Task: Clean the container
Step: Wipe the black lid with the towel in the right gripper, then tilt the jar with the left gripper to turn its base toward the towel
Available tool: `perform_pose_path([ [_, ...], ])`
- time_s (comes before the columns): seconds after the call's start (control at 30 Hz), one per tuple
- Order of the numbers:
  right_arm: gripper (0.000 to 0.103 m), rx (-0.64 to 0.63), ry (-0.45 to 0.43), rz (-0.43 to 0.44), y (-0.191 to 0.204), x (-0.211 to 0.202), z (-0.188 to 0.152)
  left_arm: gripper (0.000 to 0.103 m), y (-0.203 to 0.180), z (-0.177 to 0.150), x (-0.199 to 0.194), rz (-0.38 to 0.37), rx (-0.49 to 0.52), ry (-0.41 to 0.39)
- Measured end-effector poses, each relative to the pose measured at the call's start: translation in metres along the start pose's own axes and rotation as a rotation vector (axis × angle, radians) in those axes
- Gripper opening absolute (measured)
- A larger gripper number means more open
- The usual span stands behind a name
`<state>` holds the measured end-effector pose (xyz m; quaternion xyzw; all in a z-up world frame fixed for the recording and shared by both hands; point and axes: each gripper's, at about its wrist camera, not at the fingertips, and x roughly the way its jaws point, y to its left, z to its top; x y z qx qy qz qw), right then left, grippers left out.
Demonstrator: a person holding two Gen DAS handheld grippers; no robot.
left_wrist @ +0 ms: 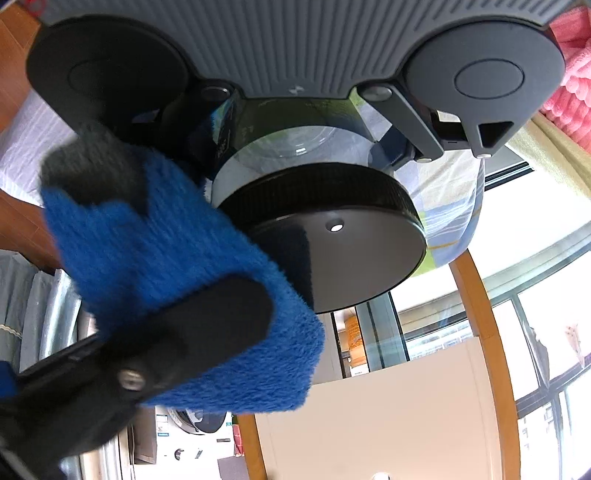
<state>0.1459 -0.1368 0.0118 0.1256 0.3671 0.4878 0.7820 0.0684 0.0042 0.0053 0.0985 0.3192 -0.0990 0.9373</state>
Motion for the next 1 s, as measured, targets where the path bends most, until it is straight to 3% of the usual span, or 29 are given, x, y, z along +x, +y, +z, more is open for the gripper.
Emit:
perform_pose_path([
  [0.4, 0.002, -0.054, -0.082, -0.043, -0.020, 0.031, 0.026, 0.087, -0.012, -0.002, -0.011, -0.003, -0.014, -0.003],
  [0.7, 0.003, 0.002, -0.155, -0.071, -0.037, 0.034, 0.029, 0.087, -0.013, -0.001, -0.015, -0.016, -0.033, -0.025],
  [0.77, 0.003, 0.039, -0.180, -0.084, -0.045, 0.033, 0.029, 0.087, 0.031, -0.015, -0.006, -0.019, -0.023, -0.039],
  [0.83, 0.005, 0.068, -0.202, -0.113, -0.054, 0.032, 0.029, 0.087, 0.038, -0.015, 0.001, -0.018, -0.003, -0.038],
  [1.0, 0.005, 0.144, -0.230, -0.145, -0.074, 0.032, 0.031, 0.089, 0.000, -0.008, 0.026, 0.022, 0.083, -0.038],
])
